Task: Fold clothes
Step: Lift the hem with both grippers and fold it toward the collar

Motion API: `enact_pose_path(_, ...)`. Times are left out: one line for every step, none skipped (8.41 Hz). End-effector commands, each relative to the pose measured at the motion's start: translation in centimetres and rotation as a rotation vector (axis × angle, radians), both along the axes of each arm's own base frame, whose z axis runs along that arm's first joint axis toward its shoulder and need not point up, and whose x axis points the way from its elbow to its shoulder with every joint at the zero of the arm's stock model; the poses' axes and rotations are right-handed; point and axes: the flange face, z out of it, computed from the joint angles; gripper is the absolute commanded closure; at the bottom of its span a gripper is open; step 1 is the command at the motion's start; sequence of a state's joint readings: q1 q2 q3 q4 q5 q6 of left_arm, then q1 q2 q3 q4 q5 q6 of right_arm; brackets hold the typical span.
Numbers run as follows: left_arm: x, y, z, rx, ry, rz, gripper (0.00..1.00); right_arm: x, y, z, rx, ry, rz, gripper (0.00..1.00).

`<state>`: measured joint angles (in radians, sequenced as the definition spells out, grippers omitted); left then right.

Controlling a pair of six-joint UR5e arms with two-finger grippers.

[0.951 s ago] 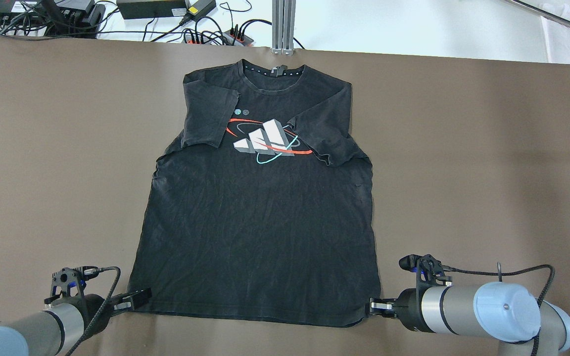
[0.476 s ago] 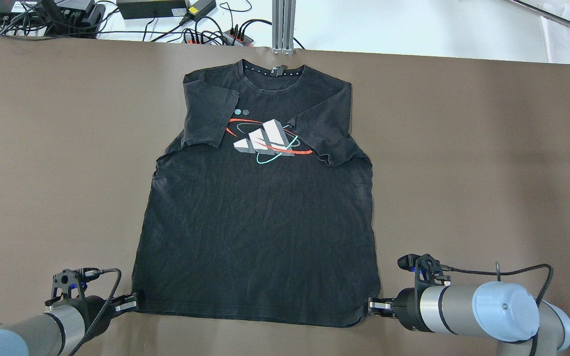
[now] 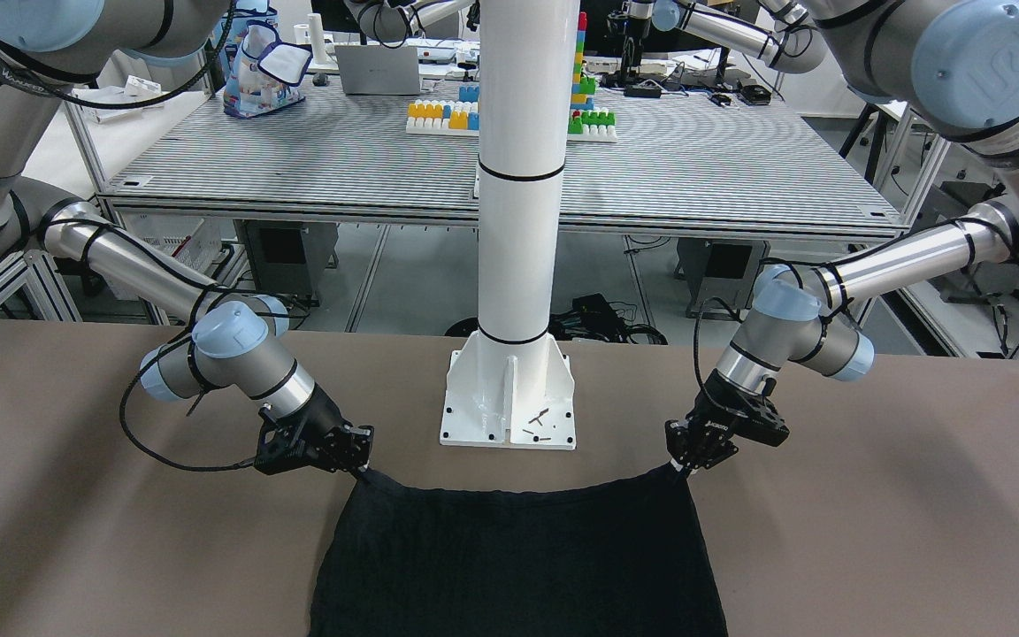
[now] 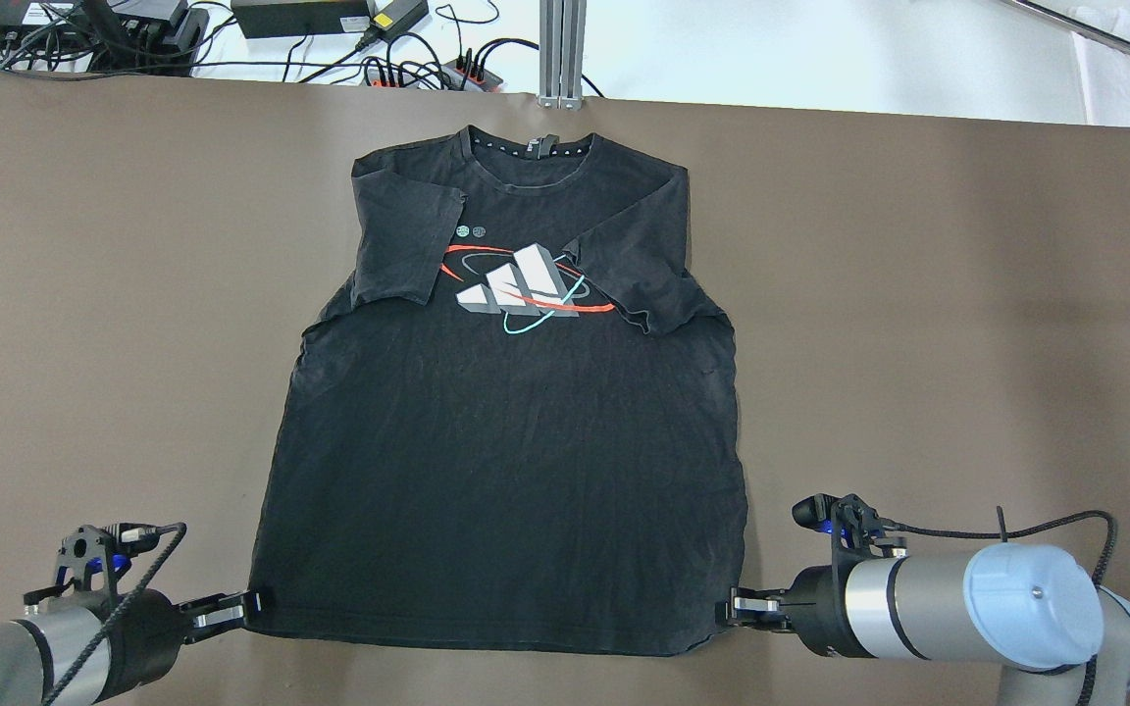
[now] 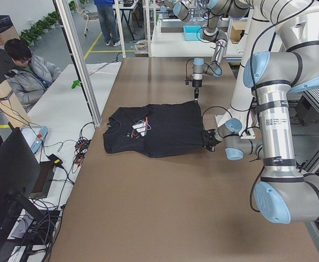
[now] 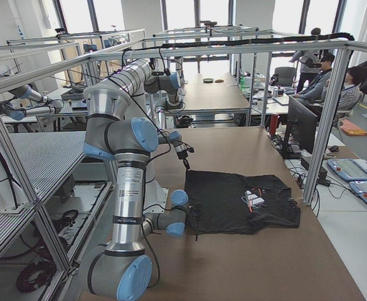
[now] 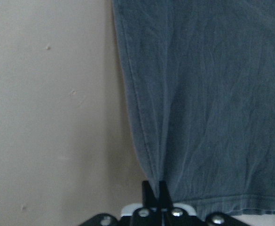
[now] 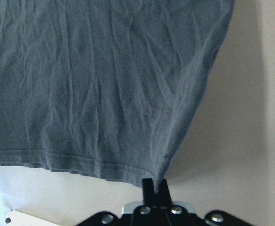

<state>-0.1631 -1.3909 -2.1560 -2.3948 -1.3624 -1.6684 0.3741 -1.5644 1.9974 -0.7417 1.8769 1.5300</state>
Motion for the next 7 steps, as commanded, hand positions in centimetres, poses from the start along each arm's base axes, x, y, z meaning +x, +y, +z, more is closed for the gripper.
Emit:
enact_pose_path(-3.0, -0.1, -2.2, -0.013, 0.043, 0.039, 1.00, 4.0, 2.6, -2.5, -0.007, -0.060, -0.094, 1.00)
enact_pose_path(-3.6, 0.2, -2.6, 0.000, 0.047, 0.069, 1.00, 5.7, 3.7, -3.2, -0.015, -0.077, -0.146, 1.00)
enact_pose_path(-5.9, 1.2, -3.6, 0.023, 0.068, 0.127, 1.00, 7.1, 4.8, -4.0, -0.015, -0.115, -0.207, 1.00)
enact_pose_path(-7.9, 2.2, -4.4, 0.012, 0.088, 0.186, 1.00, 8.3, 5.8, -3.7, 0.000, -0.167, -0.257, 1.00)
enact_pose_path(-8.7, 3.1, -4.6, 0.010, 0.132, 0.252, 1.00, 10.5, 7.3, -3.5, -0.003, -0.250, -0.345, 1.00)
enact_pose_path(-9.7, 4.1, -5.0, 0.041, 0.198, 0.329, 1.00, 14.2, 8.0, -2.8, 0.007, -0.356, -0.404, 1.00)
enact_pose_path(-11.3, 5.1, -6.1, 0.080, 0.332, 0.398, 1.00, 16.4, 8.2, -2.8, -0.003, -0.426, -0.467, 1.00)
